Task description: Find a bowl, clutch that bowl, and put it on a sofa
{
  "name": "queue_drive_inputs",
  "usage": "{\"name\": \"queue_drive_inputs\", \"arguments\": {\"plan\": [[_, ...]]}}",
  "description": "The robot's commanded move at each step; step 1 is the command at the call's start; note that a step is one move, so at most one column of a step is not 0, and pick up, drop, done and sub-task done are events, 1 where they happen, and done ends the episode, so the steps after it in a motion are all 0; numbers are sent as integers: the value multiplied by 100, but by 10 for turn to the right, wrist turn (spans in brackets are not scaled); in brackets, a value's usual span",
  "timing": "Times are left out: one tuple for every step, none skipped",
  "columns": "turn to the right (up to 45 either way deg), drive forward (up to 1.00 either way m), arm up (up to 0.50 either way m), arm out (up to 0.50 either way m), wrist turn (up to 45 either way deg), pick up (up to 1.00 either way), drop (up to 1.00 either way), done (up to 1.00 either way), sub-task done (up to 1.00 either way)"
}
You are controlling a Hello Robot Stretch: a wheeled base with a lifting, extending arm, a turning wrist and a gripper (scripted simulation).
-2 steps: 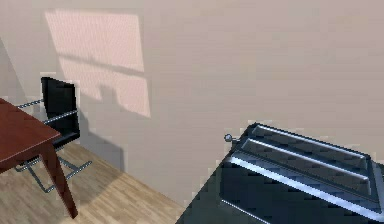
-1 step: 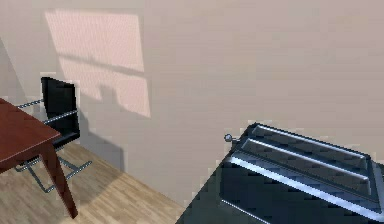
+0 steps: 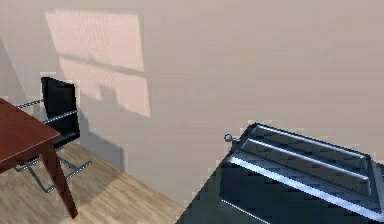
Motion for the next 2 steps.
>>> {"name": "queue_drive_inputs", "arguments": {"plan": [[0,0,0,0,450,0,0,0,0],[0,0,0,0,60,0,0,0,0]]}}
